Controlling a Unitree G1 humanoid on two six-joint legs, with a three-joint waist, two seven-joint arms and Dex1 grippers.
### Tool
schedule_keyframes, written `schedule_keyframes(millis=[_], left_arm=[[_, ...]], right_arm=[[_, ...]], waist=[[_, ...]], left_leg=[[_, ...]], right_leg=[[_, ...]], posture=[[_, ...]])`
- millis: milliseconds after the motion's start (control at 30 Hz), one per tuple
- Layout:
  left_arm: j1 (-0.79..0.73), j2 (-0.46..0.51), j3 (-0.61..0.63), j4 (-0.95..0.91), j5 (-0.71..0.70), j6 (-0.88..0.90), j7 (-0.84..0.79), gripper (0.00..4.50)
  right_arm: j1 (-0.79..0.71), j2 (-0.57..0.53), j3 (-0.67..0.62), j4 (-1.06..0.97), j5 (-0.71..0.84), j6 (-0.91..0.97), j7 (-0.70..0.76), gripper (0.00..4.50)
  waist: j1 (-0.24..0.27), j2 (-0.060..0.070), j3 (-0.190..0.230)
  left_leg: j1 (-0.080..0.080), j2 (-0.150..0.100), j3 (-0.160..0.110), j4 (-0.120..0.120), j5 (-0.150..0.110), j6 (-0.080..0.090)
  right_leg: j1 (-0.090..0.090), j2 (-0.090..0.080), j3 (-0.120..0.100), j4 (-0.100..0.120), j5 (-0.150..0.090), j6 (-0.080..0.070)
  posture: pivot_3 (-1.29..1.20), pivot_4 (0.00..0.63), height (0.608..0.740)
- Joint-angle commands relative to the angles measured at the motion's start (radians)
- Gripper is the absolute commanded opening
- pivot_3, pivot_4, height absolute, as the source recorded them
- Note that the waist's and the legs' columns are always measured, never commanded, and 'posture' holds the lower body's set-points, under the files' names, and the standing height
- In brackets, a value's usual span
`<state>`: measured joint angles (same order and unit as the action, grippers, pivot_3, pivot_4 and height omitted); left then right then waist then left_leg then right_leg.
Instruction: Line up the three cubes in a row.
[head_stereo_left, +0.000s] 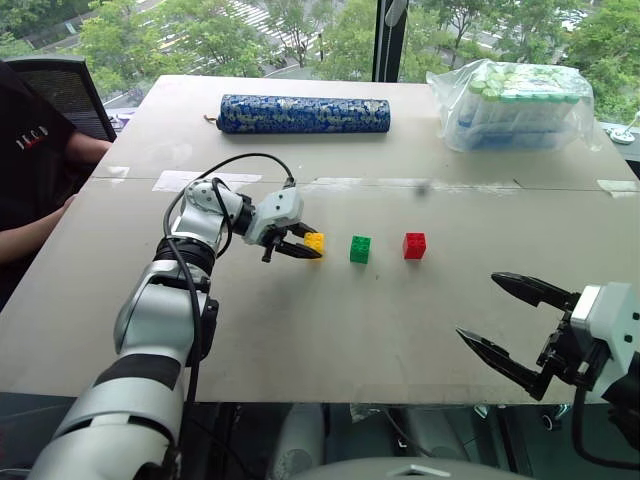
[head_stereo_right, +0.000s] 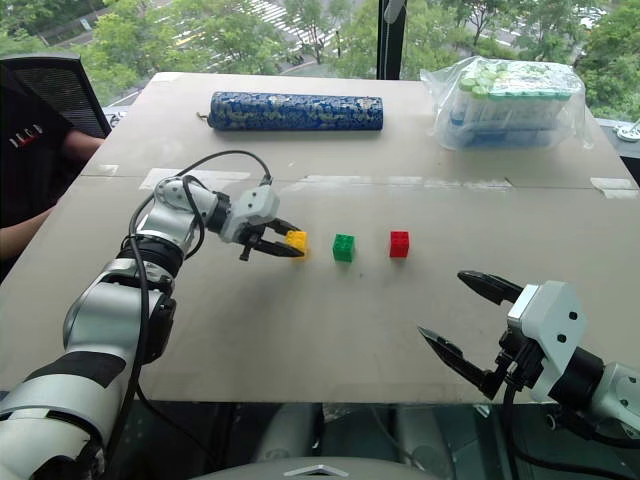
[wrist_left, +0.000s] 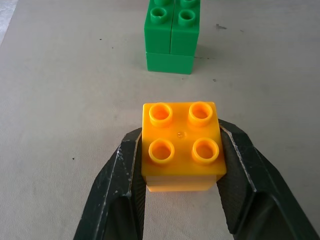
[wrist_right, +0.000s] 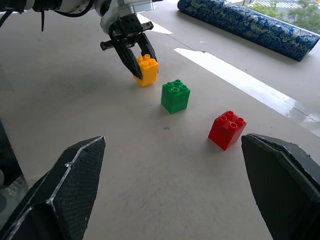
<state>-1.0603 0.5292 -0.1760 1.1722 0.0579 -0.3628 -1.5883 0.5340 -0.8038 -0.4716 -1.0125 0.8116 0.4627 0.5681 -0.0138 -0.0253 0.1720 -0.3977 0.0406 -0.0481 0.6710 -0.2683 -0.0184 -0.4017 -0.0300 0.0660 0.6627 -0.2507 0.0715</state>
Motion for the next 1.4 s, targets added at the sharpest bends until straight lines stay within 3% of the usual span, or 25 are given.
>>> schedule_keyframes(millis=[33, 67, 100, 267, 467, 600, 767, 933, 1167, 1400], left_arm=[[-0.025, 0.008, 0.015, 0.006, 0.001, -0.016, 0.003, 1.3], [-0.025, 0.007, 0.015, 0.007, 0.001, -0.015, 0.003, 1.3], [-0.025, 0.007, 0.015, 0.008, 0.001, -0.015, 0.003, 2.33], [-0.023, 0.006, 0.017, 0.01, 0.001, -0.024, 0.011, 4.41], [-0.012, 0.02, 0.05, -0.019, -0.035, 0.013, 0.002, 4.41], [0.055, 0.073, 0.119, -0.148, -0.123, 0.139, -0.023, 4.41], [0.274, 0.146, 0.19, -0.513, -0.232, 0.374, 0.023, 4.41], [0.554, 0.167, 0.303, -0.921, -0.333, 0.632, 0.23, 4.41], [0.998, 0.171, 0.545, -1.405, -0.508, 0.934, 0.468, 4.41], [1.204, 0.208, 0.649, -1.489, -0.581, 0.956, 0.489, 4.41]], right_arm=[[-0.005, -0.011, -0.016, -0.035, 0.014, -0.013, -0.006, 4.5], [-0.006, -0.012, -0.016, -0.035, 0.016, -0.013, -0.006, 4.5], [-0.006, -0.013, -0.017, -0.035, 0.017, -0.013, -0.006, 4.5], [-0.004, -0.017, -0.019, -0.035, 0.021, -0.013, -0.003, 4.5], [-0.012, -0.018, -0.025, -0.032, 0.02, -0.006, 0.009, 4.5], [-0.075, -0.061, -0.028, 0.056, 0.022, -0.002, 0.09, 4.5], [-0.164, -0.112, -0.043, 0.194, 0.026, -0.009, 0.22, 4.5], [-0.204, -0.125, -0.101, 0.29, 0.04, 0.0, 0.307, 4.5], [0.041, -0.014, -0.319, 0.233, 0.049, 0.034, 0.363, 4.5], [0.206, 0.065, -0.419, 0.23, 0.01, 0.016, 0.404, 4.5]], waist=[[0.0, 0.0, 0.0], [0.0, 0.0, 0.0], [0.0, 0.0, 0.0], [0.0, 0.0, 0.0], [0.0, 0.0, 0.0], [-0.01, 0.0, 0.0], [-0.018, 0.001, 0.0], [-0.018, 0.001, 0.0], [0.004, 0.002, -0.001], [0.004, 0.002, -0.001]], left_leg=[[0.0, 0.0, 0.0, 0.0, 0.0, 0.0], [0.0, 0.0, 0.0, 0.0, 0.0, 0.0], [0.0, 0.0, 0.0, 0.0, 0.0, 0.0], [0.0, 0.0, 0.0, 0.0, 0.0, 0.0], [0.0, 0.0, 0.0, 0.0, 0.0, 0.0], [0.0, 0.0, 0.0, 0.0, 0.0, 0.0], [0.001, 0.0, 0.0, 0.0, 0.0, 0.0], [0.0, 0.0, 0.0, 0.0, 0.0, 0.0], [0.002, 0.001, 0.0, -0.001, 0.0, 0.0], [0.009, 0.001, 0.001, 0.0, 0.0, 0.0]], right_leg=[[0.0, 0.0, 0.0, 0.0, 0.0, 0.0], [0.0, 0.0, 0.0, 0.0, 0.0, 0.0], [0.0, 0.0, 0.0, 0.0, 0.0, 0.0], [0.0, 0.0, 0.0, 0.0, 0.0, 0.0], [0.0, 0.0, 0.0, 0.0, 0.0, 0.0], [0.0, 0.0, 0.0, 0.0, 0.0, 0.0], [0.0, -0.001, 0.001, 0.001, 0.0, 0.0], [0.0, -0.001, 0.0, 0.0, 0.0, 0.0], [0.001, -0.002, -0.001, 0.0, 0.0, 0.0], [0.008, -0.002, 0.0, -0.001, -0.005, 0.0]], posture=[[0.0, 0.15, 0.74], [0.0, 0.15, 0.74], [0.0, 0.15, 0.74], [0.0, 0.15, 0.74], [0.0, 0.15, 0.74], [0.0, 0.15, 0.74], [0.0, 0.15, 0.74], [0.0, 0.15, 0.74], [0.0, 0.15, 0.74], [0.0, 0.15, 0.74]])
